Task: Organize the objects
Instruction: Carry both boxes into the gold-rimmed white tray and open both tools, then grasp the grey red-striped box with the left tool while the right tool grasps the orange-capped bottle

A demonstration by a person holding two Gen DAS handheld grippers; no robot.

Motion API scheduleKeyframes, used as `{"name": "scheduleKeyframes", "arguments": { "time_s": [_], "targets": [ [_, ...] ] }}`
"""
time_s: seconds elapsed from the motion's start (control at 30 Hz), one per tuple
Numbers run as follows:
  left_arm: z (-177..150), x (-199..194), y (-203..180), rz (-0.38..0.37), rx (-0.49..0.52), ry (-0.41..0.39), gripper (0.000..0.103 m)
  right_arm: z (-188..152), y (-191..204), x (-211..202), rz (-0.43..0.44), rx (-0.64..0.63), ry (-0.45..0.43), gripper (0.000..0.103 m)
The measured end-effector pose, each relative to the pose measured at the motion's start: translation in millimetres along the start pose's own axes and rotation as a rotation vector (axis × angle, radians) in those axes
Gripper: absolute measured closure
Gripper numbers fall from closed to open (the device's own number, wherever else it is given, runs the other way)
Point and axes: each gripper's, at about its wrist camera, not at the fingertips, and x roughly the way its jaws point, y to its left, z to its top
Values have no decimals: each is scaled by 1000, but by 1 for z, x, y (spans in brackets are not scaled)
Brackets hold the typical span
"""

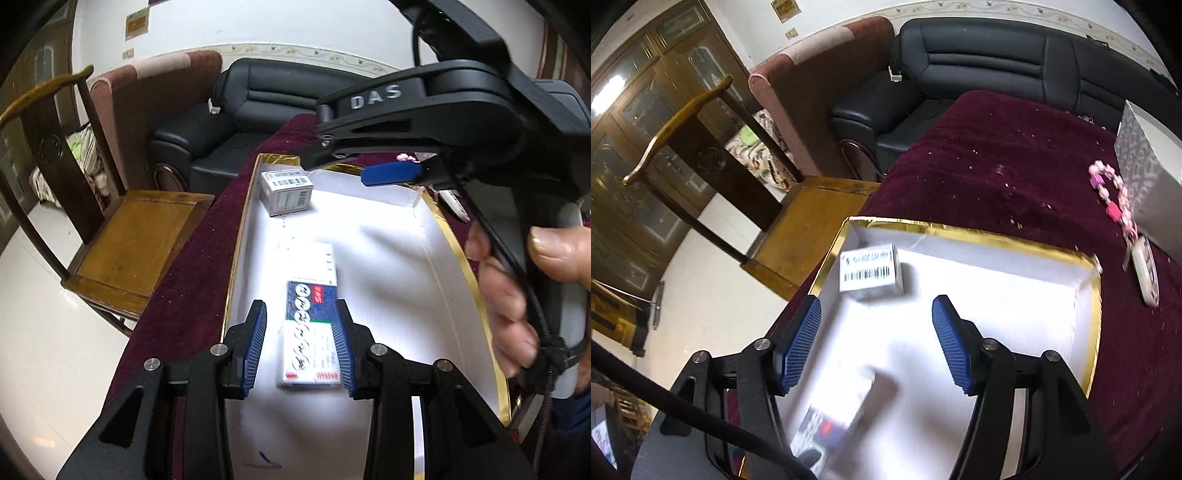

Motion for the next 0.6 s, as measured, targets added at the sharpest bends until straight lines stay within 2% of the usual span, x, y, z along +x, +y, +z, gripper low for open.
{"name": "scheduleKeyframes", "arguments": {
  "time_s": [0.2, 0.33, 0.5, 0.6],
  "targets": [
    [-11, -26, -13, -5, 35, -33, 72, -34, -13, -33, 43, 42, -7, 41],
    [-24, -41, -34, -30, 88, -44, 72, -70, -33, -68, 97, 86, -28, 41],
    [-43, -51, -69, -101, 167, -40, 72, -120, -62, -116, 134, 128, -74, 40],
    [-55, -53, -93, -164, 215, -17, 72, -153, -86, -143, 118, 158, -103, 38]
  ]
}}
